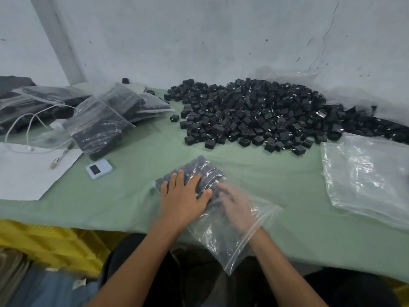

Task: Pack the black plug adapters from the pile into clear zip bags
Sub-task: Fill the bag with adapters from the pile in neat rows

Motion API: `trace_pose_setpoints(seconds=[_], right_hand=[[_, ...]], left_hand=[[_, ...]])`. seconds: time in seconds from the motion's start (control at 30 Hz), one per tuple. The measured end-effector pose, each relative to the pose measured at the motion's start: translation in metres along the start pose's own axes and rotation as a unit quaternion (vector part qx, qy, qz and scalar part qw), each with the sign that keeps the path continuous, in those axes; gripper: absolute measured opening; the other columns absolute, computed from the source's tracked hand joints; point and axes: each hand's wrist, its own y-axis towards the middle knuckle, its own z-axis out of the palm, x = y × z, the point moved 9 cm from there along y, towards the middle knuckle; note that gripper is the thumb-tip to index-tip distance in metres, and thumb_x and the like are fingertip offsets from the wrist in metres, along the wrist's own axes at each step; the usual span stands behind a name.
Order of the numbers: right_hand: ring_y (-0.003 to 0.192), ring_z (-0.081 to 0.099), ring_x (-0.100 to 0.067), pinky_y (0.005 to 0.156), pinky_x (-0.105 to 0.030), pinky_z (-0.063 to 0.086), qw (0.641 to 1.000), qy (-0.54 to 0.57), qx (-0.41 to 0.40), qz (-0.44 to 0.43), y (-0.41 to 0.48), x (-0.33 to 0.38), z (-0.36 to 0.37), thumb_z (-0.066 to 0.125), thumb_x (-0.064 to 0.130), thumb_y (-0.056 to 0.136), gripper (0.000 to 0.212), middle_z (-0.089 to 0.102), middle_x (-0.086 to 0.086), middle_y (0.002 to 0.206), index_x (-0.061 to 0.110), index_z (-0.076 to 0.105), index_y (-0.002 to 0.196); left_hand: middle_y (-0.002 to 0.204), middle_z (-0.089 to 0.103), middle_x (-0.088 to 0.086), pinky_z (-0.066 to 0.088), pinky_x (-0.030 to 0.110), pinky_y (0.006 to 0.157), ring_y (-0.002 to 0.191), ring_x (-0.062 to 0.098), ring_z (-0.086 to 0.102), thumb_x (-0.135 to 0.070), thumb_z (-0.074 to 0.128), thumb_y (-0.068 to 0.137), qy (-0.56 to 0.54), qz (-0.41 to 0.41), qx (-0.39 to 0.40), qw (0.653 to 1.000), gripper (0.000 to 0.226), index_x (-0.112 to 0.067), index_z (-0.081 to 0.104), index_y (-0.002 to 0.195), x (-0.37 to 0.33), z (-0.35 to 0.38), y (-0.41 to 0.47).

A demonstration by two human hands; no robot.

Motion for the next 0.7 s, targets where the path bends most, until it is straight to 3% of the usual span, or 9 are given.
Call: trace_pose_setpoints(seconds=[0.1, 0.17, 0.23, 0.3, 0.37, 0.47, 0.53, 0.6, 0.7], right_hand=[[0.115, 0.052, -0.001, 0.103, -0.015, 0.036, 1.0, 0.007, -0.005, -0.023, -0.003, 0.009, -0.001, 0.057, 0.003, 0.094, 0.04, 0.058, 0.017, 0.122, 0.024, 0.065, 0.126], [0.118, 0.057, -0.011, 0.108, -0.03, 0.041, 0.999, 0.007, 0.005, -0.047, -0.004, 0.016, -0.001, 0.057, 0.001, 0.093, 0.038, 0.064, 0.008, 0.124, 0.021, 0.067, 0.124], [0.118, 0.058, -0.016, 0.106, -0.032, 0.043, 0.998, -0.009, 0.012, -0.059, -0.004, 0.02, 0.0, 0.055, 0.002, 0.095, 0.04, 0.065, 0.0, 0.126, 0.02, 0.065, 0.129], [0.115, 0.055, -0.01, 0.104, -0.015, 0.038, 0.998, -0.009, -0.003, -0.065, -0.008, 0.02, -0.002, 0.054, 0.004, 0.097, 0.039, 0.062, 0.004, 0.126, 0.021, 0.064, 0.13], [0.111, 0.048, -0.005, 0.094, 0.005, 0.024, 0.996, -0.027, -0.03, -0.078, -0.011, 0.022, -0.005, 0.054, 0.003, 0.097, 0.039, 0.059, 0.005, 0.123, 0.02, 0.062, 0.132], [0.109, 0.048, -0.01, 0.091, 0.006, 0.021, 0.993, -0.058, -0.022, -0.104, -0.004, 0.026, -0.004, 0.056, -0.004, 0.092, 0.045, 0.063, -0.007, 0.125, 0.015, 0.062, 0.132], [0.114, 0.054, -0.016, 0.094, -0.001, 0.027, 0.993, -0.058, -0.009, -0.098, 0.003, 0.026, -0.001, 0.056, -0.003, 0.092, 0.046, 0.063, -0.008, 0.128, 0.016, 0.061, 0.134], [0.12, 0.055, -0.02, 0.103, -0.015, 0.034, 0.995, -0.049, -0.007, -0.092, 0.004, 0.023, 0.0, 0.055, 0.0, 0.094, 0.044, 0.062, -0.006, 0.131, 0.017, 0.06, 0.135], [0.12, 0.053, -0.01, 0.11, -0.031, 0.038, 0.998, -0.012, -0.004, -0.068, 0.0, 0.021, -0.002, 0.055, 0.001, 0.095, 0.041, 0.059, 0.007, 0.13, 0.02, 0.058, 0.131]], left_hand=[[0.158, 0.031, 0.01, 0.015, 0.047, 0.121, 0.148, 0.028, 0.024, -0.074, 0.039, 0.085, -0.002, -0.004, -0.003, 1.0, 0.067, -0.042, 0.041, 0.144, 0.0, -0.006, 0.011], [0.14, 0.049, 0.001, 0.024, 0.046, 0.117, 0.137, 0.023, 0.038, -0.072, 0.045, 0.084, -0.039, 0.003, -0.036, 0.999, 0.058, -0.036, 0.055, 0.129, -0.004, -0.013, 0.019], [0.122, 0.054, -0.008, 0.028, 0.044, 0.113, 0.128, 0.018, 0.044, -0.075, 0.045, 0.083, -0.063, 0.012, -0.076, 0.995, 0.052, -0.034, 0.056, 0.113, -0.008, -0.016, 0.02], [0.125, 0.053, -0.01, 0.026, 0.043, 0.115, 0.13, 0.016, 0.043, -0.08, 0.039, 0.083, -0.048, 0.021, -0.097, 0.994, 0.057, -0.034, 0.053, 0.113, -0.01, -0.012, 0.018], [0.138, 0.05, -0.006, 0.022, 0.044, 0.118, 0.136, 0.017, 0.038, -0.083, 0.035, 0.082, -0.04, 0.022, -0.104, 0.994, 0.064, -0.035, 0.052, 0.121, -0.009, -0.009, 0.017], [0.146, 0.046, -0.003, 0.02, 0.044, 0.119, 0.139, 0.018, 0.036, -0.083, 0.033, 0.083, -0.028, 0.02, -0.102, 0.994, 0.067, -0.036, 0.05, 0.128, -0.007, -0.01, 0.024], [0.152, 0.04, -0.001, 0.018, 0.045, 0.12, 0.143, 0.019, 0.031, -0.082, 0.032, 0.085, -0.016, 0.017, -0.088, 0.996, 0.069, -0.036, 0.046, 0.135, -0.007, -0.009, 0.028], [0.158, 0.033, 0.002, 0.014, 0.046, 0.121, 0.147, 0.02, 0.025, -0.081, 0.03, 0.086, -0.011, 0.009, -0.069, 0.998, 0.072, -0.037, 0.04, 0.142, -0.005, -0.006, 0.03], [0.161, 0.028, 0.002, 0.009, 0.046, 0.123, 0.149, 0.02, 0.021, -0.08, 0.03, 0.086, -0.015, 0.003, -0.058, 0.998, 0.072, -0.038, 0.037, 0.145, -0.005, -0.004, 0.03]])
